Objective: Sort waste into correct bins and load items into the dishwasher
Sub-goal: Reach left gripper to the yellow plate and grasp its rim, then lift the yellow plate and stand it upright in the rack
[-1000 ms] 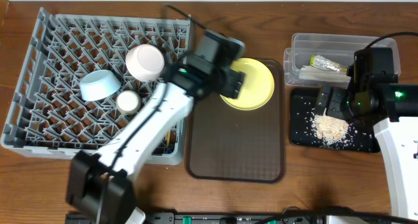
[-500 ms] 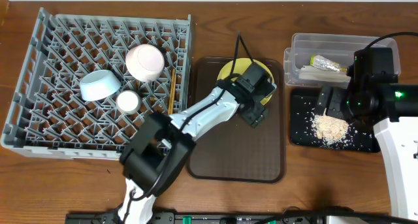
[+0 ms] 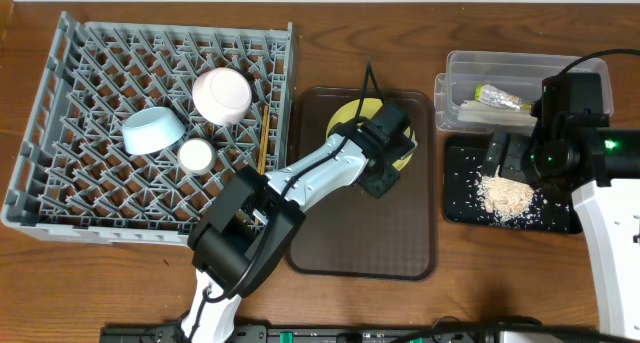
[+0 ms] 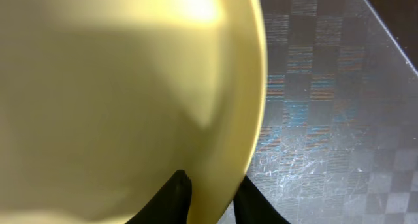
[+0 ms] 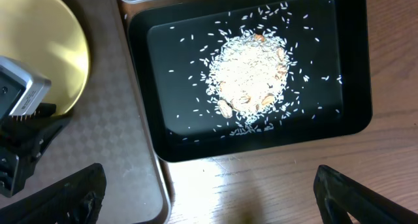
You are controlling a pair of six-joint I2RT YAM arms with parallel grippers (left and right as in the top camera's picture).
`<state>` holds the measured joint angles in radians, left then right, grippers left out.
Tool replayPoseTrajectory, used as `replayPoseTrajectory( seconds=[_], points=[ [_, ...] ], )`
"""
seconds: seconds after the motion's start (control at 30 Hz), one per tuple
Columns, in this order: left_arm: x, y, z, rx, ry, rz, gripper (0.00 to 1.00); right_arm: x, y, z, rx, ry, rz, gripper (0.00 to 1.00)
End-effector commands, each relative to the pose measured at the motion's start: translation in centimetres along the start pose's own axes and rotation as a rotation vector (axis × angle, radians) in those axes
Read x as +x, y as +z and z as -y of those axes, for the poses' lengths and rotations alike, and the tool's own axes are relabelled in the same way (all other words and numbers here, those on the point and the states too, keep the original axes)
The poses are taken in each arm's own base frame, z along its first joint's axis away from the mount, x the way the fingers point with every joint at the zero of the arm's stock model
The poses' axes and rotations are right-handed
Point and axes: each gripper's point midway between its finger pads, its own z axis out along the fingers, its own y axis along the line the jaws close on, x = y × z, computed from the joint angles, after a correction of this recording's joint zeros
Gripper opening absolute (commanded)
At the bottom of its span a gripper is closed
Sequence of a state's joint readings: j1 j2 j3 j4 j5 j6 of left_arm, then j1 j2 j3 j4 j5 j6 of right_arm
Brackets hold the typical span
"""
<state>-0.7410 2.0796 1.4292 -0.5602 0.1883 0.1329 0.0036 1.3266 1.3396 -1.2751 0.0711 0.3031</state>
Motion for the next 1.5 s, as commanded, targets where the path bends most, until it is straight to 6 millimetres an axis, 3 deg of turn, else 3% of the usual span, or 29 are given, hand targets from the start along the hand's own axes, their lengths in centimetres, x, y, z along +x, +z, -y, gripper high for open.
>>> replayPoseTrajectory(
  seconds=[0.0, 0.17, 0.37, 0.5, 0.6, 0.8, 1.0, 1.17, 1.27, 1.47],
  points=[
    [0.6, 0.4, -0.1, -0.001, -0.004, -0.026, 0.21, -0.1, -0.2, 0.2, 0.002, -0.008, 0.007, 0.99],
    [0.5, 0.2, -0.1, -0.001, -0.004, -0.021, 0.08, -0.1, -0.2, 0.2, 0.002, -0.008, 0.007, 0.99],
    [-1.3, -2.8, 0.2, -0.007, 0.007, 0.061, 0.08, -0.1, -0.2, 0.2, 0.002, -0.008, 0.007, 0.99],
    [-3.6, -8.4, 0.6, -0.017, 0.023, 0.198, 0.08, -0.1, -0.2, 0.2, 0.002, -0.008, 0.007, 0.99],
    [-5.0, -13.7, 0.6, -0.029, 0.002, 0.323, 0.08, -0.1, -0.2, 0.2, 0.002, -0.008, 0.007, 0.99],
    [-5.5, -21.5, -2.2, -0.056, -0.144, 0.501, 0.08, -0.1, -0.2, 0.2, 0.003, -0.008, 0.006, 0.99],
    [-4.5, -27.5, -6.2, -0.032, -0.384, 0.641, 0.08, -0.1, -0.2, 0.2, 0.002, -0.008, 0.007, 0.99],
    [-3.5, -29.6, -9.0, 0.198, -0.602, 0.686, 0.08, -0.1, -0.2, 0.2, 0.002, -0.008, 0.007, 0.99],
    [-2.7, -29.9, -11.3, 0.258, -0.683, 0.691, 0.08, -0.1, -0.2, 0.2, 0.002, -0.008, 0.007, 0.99],
    [-1.7, -29.2, -13.8, 0.398, -0.76, 0.673, 0.08, -0.1, -0.2, 0.2, 0.002, -0.008, 0.008, 0.99]
  ],
)
